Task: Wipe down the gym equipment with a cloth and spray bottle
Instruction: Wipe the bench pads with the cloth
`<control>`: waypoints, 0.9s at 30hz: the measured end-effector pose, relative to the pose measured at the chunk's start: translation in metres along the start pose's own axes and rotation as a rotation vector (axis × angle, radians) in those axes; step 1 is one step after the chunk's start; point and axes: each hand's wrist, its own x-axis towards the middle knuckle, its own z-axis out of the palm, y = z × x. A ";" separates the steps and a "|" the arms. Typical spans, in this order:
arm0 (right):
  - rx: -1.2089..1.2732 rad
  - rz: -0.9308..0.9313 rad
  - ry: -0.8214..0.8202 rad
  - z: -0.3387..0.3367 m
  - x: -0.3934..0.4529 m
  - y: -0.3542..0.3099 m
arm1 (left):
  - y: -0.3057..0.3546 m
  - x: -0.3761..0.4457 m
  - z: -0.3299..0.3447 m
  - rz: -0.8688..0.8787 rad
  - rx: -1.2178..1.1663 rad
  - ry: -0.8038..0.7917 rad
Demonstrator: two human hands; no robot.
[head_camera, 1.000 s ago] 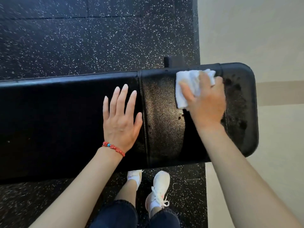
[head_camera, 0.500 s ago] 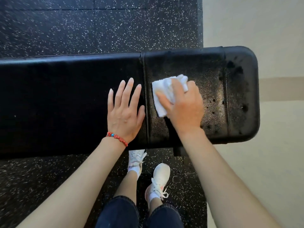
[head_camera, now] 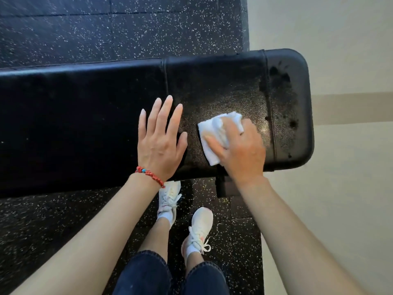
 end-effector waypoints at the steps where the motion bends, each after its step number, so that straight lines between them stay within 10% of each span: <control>1: 0.030 0.109 0.008 -0.005 0.000 0.015 | 0.005 0.000 0.001 0.005 -0.010 -0.007; 4: 0.030 0.392 0.040 -0.021 -0.003 0.050 | 0.016 0.003 0.004 0.013 -0.027 -0.032; 19: -0.019 0.487 0.007 -0.001 0.112 0.057 | 0.034 0.016 0.020 0.047 0.035 -0.133; 27: 0.016 0.508 -0.046 -0.022 0.024 0.067 | 0.047 0.039 0.022 0.044 -0.043 -0.130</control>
